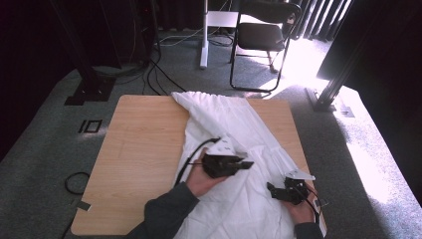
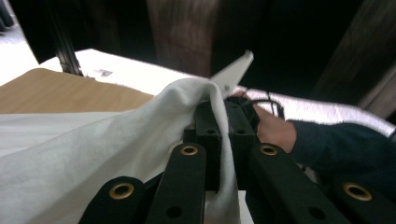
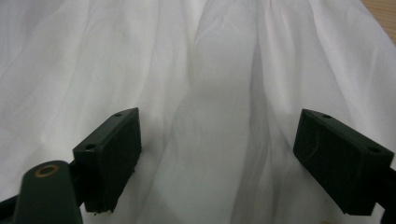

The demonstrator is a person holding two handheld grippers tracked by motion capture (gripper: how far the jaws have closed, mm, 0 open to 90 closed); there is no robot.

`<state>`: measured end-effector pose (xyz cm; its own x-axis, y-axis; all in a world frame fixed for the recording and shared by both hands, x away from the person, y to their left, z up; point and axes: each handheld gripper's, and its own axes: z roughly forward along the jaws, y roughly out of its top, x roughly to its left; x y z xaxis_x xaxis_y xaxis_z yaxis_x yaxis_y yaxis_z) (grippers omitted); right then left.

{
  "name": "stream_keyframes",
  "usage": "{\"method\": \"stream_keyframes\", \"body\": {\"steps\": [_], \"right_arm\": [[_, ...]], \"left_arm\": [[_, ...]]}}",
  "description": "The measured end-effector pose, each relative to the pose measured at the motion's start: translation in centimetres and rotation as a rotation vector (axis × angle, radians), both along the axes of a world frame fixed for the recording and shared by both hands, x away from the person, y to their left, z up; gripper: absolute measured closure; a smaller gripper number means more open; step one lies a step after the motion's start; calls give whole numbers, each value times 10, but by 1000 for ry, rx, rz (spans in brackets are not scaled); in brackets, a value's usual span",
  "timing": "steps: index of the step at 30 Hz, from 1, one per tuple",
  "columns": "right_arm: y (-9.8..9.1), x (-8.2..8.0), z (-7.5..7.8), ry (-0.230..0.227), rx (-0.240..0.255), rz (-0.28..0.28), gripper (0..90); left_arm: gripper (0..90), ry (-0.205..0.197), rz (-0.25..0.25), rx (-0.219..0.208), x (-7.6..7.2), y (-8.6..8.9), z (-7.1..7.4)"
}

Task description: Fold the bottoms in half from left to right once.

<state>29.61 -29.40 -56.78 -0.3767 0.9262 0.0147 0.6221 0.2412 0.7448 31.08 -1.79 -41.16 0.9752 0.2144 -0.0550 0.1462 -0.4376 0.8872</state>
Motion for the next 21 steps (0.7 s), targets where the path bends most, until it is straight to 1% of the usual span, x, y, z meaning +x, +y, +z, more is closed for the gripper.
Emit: {"method": "stream_keyframes", "body": {"steps": [1, 3, 4, 5, 6, 8, 10, 11, 12, 13, 14, 15, 16, 17, 18, 20, 21], "right_arm": [[0, 0, 0, -2, 4, -8, 180], [-1, -1, 0, -11, 7, -19, 237], [-2, -2, 1, -8, 10, -28, 281], [-2, -3, 3, -2, 4, -40, 337], [-2, -4, 6, 1, -1, -51, 357], [-2, -7, 14, -20, 0, -71, 405], [1, -9, 27, -52, 23, -74, 433], [3, -10, 34, -68, 40, -66, 441], [5, -10, 40, -82, 52, -58, 449], [9, -10, 46, -93, 68, -50, 455], [12, -9, 51, -103, 75, -36, 466], [16, -8, 55, -106, 76, -14, 470], [20, -6, 57, -100, 75, 3, 470], [24, -3, 57, -96, 72, 15, 469], [27, 0, 56, -82, 72, 24, 459], [31, 5, 50, -43, 85, 28, 448], [33, 6, 47, -28, 89, 29, 441]], "left_arm": [[839, 24, 3, 15, 3, -6, -8], [718, 41, 26, 44, 8, -8, -22], [649, 42, 41, 54, 10, -6, -26], [604, 41, 62, 56, 11, 0, -27], [582, 46, 80, 49, 12, 8, -27], [563, 25, 128, 41, 13, 28, -26], [551, -3, 210, 59, 15, 52, -26], [550, -5, 239, 59, 16, 65, -27], [550, 5, 275, 62, 18, 79, -30], [543, 1, 318, 70, 18, 92, -33], [538, -1, 357, 80, 18, 105, -38], [538, -6, 395, 98, 18, 118, -43], [530, -2, 440, 109, 18, 130, -50], [525, 25, 469, 116, 19, 141, -57], [524, 41, 500, 122, 19, 152, -65], [496, 65, 548, 142, 18, 169, -81], [482, 76, 568, 161, 17, 175, -89]]}}
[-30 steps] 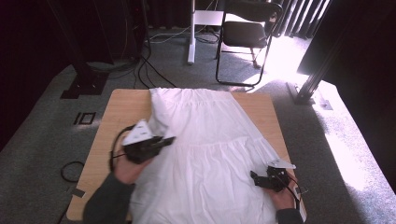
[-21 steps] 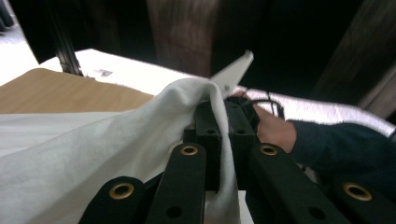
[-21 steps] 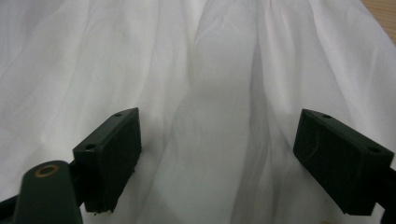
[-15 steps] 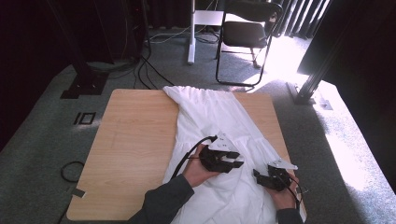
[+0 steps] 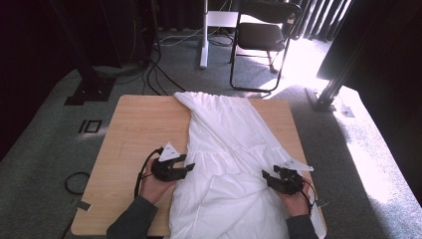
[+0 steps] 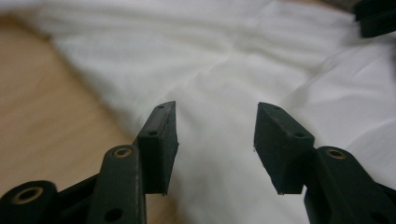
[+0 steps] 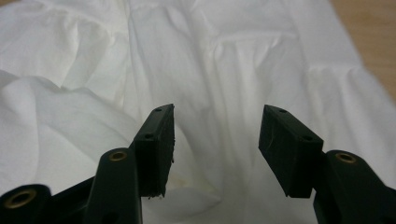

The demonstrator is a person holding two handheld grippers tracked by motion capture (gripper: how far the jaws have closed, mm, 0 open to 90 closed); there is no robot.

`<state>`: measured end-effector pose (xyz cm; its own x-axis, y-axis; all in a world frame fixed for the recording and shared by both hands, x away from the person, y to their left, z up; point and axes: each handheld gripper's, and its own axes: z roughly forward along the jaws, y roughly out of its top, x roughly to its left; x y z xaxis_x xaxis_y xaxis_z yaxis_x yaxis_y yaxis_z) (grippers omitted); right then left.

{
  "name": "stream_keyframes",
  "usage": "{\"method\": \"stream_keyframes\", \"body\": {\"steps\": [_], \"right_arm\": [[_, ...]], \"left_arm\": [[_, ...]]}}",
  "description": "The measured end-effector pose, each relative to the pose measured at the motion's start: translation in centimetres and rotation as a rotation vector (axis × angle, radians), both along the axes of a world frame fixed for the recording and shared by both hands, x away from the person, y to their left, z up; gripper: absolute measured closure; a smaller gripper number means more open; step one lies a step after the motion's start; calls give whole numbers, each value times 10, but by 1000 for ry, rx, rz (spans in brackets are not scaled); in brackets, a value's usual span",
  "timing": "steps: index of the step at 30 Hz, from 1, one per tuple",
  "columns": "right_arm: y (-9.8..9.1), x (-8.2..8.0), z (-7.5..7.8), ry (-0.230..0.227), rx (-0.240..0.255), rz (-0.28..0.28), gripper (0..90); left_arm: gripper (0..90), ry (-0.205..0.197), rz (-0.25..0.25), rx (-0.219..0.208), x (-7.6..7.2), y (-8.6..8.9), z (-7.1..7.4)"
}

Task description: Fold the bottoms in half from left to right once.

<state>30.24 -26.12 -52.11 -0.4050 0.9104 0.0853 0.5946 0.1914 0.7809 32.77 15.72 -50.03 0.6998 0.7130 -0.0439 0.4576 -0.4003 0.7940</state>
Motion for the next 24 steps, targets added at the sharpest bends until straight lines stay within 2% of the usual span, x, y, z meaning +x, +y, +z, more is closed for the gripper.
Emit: {"method": "stream_keyframes", "body": {"steps": [1, 4, 5, 7, 8, 9, 11, 12, 16, 20, 24], "right_arm": [[2, 0, -3, 12, 2, 4, 435], [8, 0, -12, 53, -3, 36, 413], [11, 0, -14, 65, -13, 45, 419], [15, 1, -18, 94, -37, 65, 463], [17, 1, -19, 104, -44, 75, 515], [19, 1, -20, 113, -50, 88, 603], [22, 0, -18, 109, -72, 106, 778], [22, -1, -16, 105, -74, 109, 832], [20, -7, 2, 49, -60, 108, 863], [13, -12, 29, -33, -55, 91, 867], [0, -16, 56, -115, -30, 62, 869]], "left_arm": [[472, 17, 17, 9, 0, 5, -8], [415, 104, 45, 2, -1, 16, -32], [407, 120, 49, 11, -2, 18, -38], [380, 156, 36, -13, -4, 19, -48], [379, 166, 22, -23, -5, 18, -50], [376, 175, 10, -26, -6, 15, -51], [362, 170, -7, -19, -8, 10, -52], [362, 171, -17, -29, -8, 7, -52], [364, 178, -88, -85, -9, -5, -57], [368, 181, -92, -72, -5, -18, -56], [356, 196, -80, -123, -2, -18, -58]]}}
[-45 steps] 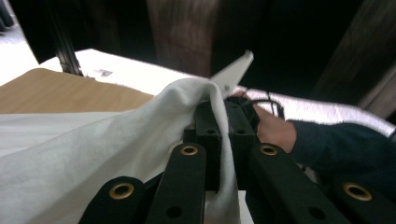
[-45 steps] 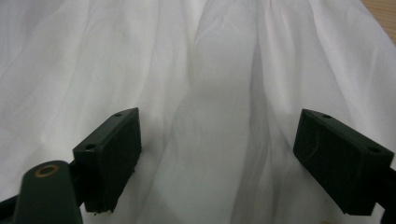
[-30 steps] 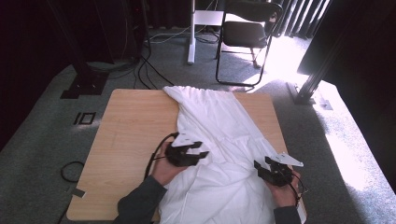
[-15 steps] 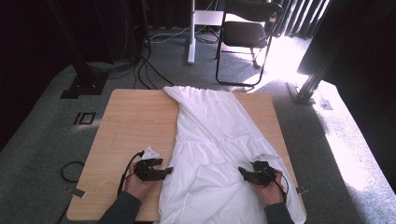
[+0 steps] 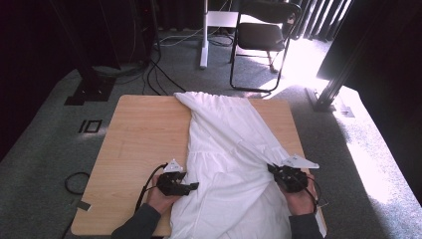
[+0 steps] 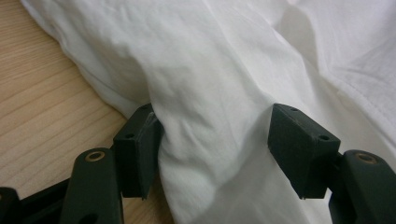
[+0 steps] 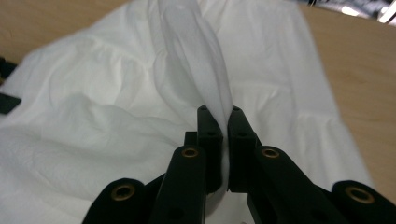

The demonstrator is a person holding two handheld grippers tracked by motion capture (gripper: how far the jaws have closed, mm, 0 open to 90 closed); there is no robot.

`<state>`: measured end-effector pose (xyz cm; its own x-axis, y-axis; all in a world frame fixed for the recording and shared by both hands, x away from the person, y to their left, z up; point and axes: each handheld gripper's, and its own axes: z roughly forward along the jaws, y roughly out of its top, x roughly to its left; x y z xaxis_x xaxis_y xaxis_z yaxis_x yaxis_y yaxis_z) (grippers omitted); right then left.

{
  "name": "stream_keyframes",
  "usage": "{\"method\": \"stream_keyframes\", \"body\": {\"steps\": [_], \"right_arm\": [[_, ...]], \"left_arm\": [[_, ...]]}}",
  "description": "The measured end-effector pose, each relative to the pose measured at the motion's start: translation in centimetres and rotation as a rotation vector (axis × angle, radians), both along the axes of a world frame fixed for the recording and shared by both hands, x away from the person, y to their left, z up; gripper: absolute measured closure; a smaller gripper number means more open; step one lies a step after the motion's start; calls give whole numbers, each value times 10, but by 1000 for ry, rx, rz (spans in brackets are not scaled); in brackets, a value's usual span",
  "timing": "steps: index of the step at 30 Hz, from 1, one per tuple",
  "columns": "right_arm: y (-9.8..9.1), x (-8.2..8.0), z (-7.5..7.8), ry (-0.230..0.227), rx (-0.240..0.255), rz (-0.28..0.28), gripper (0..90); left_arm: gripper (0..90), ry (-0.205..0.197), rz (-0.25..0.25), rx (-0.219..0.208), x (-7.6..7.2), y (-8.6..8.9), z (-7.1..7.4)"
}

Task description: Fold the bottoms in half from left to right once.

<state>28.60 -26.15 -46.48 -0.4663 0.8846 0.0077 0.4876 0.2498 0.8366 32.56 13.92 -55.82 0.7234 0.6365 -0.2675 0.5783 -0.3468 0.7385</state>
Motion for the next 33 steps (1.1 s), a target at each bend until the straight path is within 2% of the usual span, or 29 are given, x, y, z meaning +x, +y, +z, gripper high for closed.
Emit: {"method": "stream_keyframes", "body": {"steps": [3, 6, 8, 9, 10, 12, 13, 14, 16, 18, 19, 21, 23, 25, 28, 29, 30, 32, 33], "right_arm": [[-9, -2, 14, -53, 8, -35, 870], [-16, -3, 25, -96, 22, -76, 871], [-21, -4, 29, -112, 31, -96, 871], [-23, -3, 31, -116, 36, -102, 872], [-24, -3, 32, -117, 31, -109, 871], [-27, -1, 33, -117, 21, -115, 871], [-28, -1, 33, -118, 7, -125, 871], [-30, -1, 33, -114, -4, -133, 871], [-35, -1, 33, -110, 3, -140, 871], [-37, -1, 32, -103, 7, -141, 871], [-37, -1, 32, -103, 7, -141, 872], [-36, -2, 30, -81, 56, -84, 873], [-25, -1, 26, -71, 74, -34, 873], [-11, -1, 22, -67, 81, -5, 873], [0, 6, 19, -69, 69, -22, 873], [-3, 8, 20, -63, 75, -39, 873], [-7, 10, 20, -58, 67, -69, 873], [-17, 14, 19, -53, -25, -154, 872], [-24, 16, 16, -43, -60, -194, 872]], "left_arm": [[334, 4, 1, -13, 1, -2, -1], [334, 10, -3, -19, 1, -12, -1], [377, 16, -13, -8, 2, -23, 0], [430, 23, -19, 4, 3, -31, 1], [519, 18, -28, 24, 3, -38, 1], [756, -13, -50, 79, 2, -50, 1], [838, -17, -45, 80, 1, -51, 3], [868, -25, -33, 62, 1, -47, 7], [877, -58, -6, 7, -3, -29, 24], [878, -58, -6, 7, -3, -29, 24], [878, -135, 37, -14, -11, 1, 54], [879, -187, 65, -1, -17, 25, 79], [878, -240, 105, 24, -22, 42, 101], [878, -257, 136, 35, -23, 53, 114], [868, -211, 125, 13, -17, 52, 114], [850, -198, 106, 15, -16, 48, 111], [825, -203, 87, 11, -16, 43, 107], [703, -198, 58, -1, -16, 34, 99], [673, -187, 53, -5, -15, 31, 95]]}}
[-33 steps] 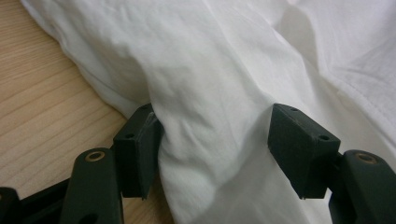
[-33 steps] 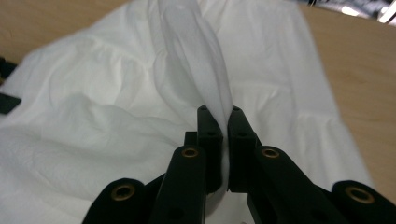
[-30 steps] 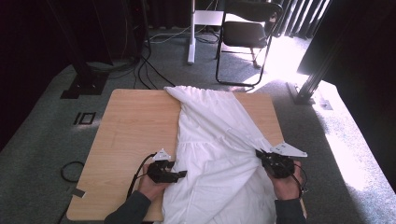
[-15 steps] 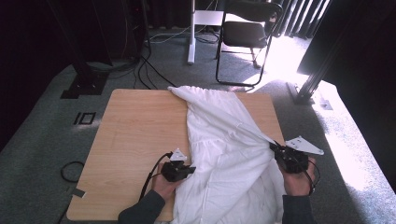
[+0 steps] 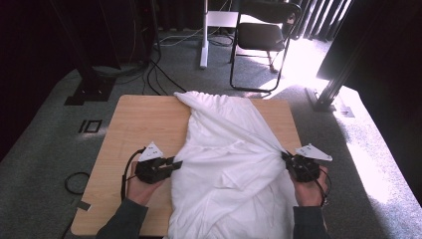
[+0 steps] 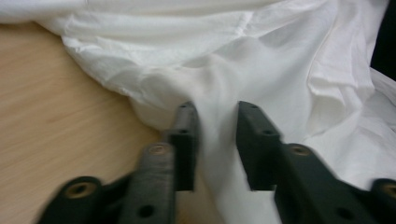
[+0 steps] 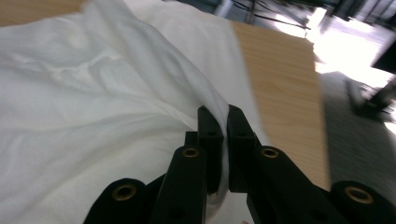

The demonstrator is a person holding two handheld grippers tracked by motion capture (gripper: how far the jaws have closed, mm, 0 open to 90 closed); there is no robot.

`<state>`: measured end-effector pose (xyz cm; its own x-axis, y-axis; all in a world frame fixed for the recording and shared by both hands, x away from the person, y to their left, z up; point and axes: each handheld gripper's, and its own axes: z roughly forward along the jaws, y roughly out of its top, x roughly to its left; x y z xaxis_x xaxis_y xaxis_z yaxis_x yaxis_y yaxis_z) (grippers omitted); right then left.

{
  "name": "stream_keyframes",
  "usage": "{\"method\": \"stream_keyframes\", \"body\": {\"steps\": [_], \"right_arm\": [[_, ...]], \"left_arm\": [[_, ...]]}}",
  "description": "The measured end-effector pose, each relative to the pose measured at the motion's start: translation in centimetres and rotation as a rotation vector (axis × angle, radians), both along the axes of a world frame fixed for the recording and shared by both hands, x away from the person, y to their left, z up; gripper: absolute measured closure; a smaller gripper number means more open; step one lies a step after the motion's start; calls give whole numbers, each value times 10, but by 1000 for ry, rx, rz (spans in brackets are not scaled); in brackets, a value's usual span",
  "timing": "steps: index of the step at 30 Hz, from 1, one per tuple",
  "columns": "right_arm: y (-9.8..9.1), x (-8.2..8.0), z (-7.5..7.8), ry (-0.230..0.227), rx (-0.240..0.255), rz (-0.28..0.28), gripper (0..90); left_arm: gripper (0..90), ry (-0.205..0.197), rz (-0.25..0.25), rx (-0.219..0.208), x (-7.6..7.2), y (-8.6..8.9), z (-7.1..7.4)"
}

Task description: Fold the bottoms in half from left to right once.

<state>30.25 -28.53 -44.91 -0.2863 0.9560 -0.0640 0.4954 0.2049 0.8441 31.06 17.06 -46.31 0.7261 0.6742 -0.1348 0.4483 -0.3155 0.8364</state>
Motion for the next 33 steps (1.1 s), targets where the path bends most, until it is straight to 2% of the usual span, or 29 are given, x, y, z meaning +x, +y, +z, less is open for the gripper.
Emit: {"method": "stream_keyframes", "body": {"steps": [2, 4, 6, 8, 9, 11, 13, 18, 23, 26, 27, 29, 30, 31, 33], "right_arm": [[-17, 8, -10, 35, -19, -61, 872], [-32, 20, -28, 98, -10, -90, 871], [-41, 32, -50, 169, -16, -99, 867], [-46, 40, -71, 227, -21, -98, 862], [-48, 42, -79, 254, -16, -96, 857], [-49, 43, -88, 272, -20, -100, 851], [-48, 43, -92, 282, -26, -93, 846], [-46, 44, -95, 296, -37, -84, 839], [-46, 42, -99, 296, -24, -81, 821], [-47, 42, -99, 297, -15, -81, 803], [-48, 42, -99, 298, -16, -80, 794], [-48, 42, -99, 302, -9, -79, 793], [-49, 42, -99, 304, -3, -79, 795], [-49, 42, -99, 306, -1, -78, 799], [-49, 39, -98, 300, 9, -78, 815]], "left_arm": [[600, 26, 1, -16, 3, -2, -9], [549, 65, 30, 6, 8, -4, -21], [510, 126, 44, 18, 16, -7, -37], [482, 190, 53, 55, 25, -13, -56], [472, 221, 50, 57, 29, -17, -65], [448, 256, 21, 35, 33, -25, -77], [413, 269, 12, 2, 34, -31, -81], [341, 267, -17, -32, 39, -44, -82], [316, 258, -26, 15, 37, -61, -89], [406, 220, -34, 48, 35, -67, -89], [485, 209, -32, 67, 34, -69, -89], [737, 209, -15, 91, 36, -69, -90], [831, 221, 2, 73, 37, -66, -90], [871, 227, 14, 51, 37, -62, -89], [883, 196, 48, 54, 34, -49, -85]]}}
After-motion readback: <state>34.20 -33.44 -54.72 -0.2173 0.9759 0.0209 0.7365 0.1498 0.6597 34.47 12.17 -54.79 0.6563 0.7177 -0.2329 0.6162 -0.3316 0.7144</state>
